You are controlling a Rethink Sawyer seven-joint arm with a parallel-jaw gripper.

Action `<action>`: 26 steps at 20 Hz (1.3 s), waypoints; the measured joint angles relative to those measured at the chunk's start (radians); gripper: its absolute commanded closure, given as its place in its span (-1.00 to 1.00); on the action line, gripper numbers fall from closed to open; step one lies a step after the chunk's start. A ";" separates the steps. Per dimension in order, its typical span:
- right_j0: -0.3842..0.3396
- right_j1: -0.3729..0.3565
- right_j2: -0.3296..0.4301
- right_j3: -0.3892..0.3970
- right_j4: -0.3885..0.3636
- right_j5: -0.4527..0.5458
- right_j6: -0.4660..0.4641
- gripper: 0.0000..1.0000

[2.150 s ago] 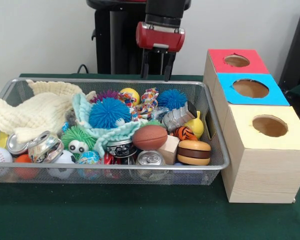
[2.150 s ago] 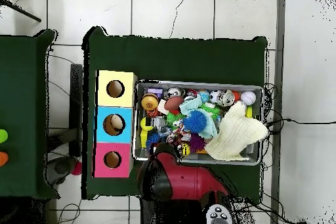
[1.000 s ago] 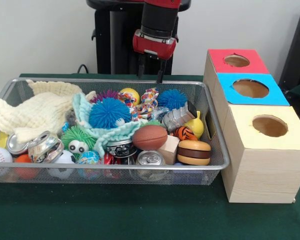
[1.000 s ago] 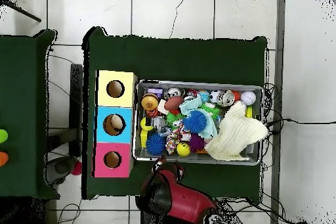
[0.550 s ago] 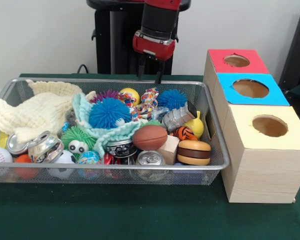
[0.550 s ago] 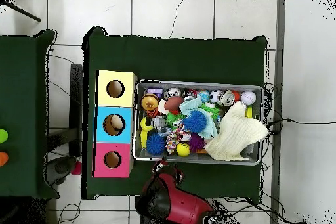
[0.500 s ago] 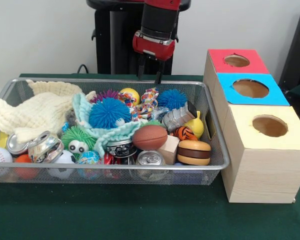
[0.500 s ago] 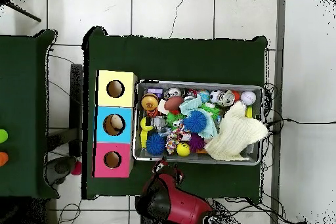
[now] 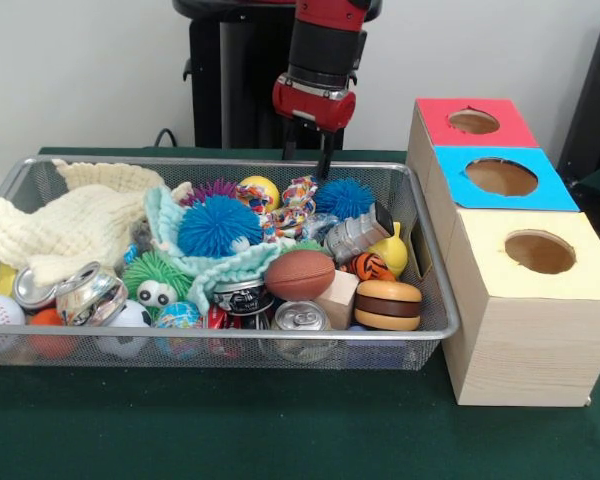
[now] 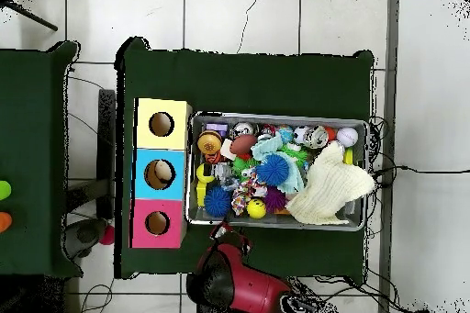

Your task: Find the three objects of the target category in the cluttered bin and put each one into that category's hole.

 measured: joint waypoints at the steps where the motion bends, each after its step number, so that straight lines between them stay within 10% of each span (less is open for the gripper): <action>1: 0.000 0.004 0.002 0.000 0.000 -0.005 0.005 -1.00; 26: 0.041 0.119 0.029 -0.069 0.037 -0.044 0.024 -1.00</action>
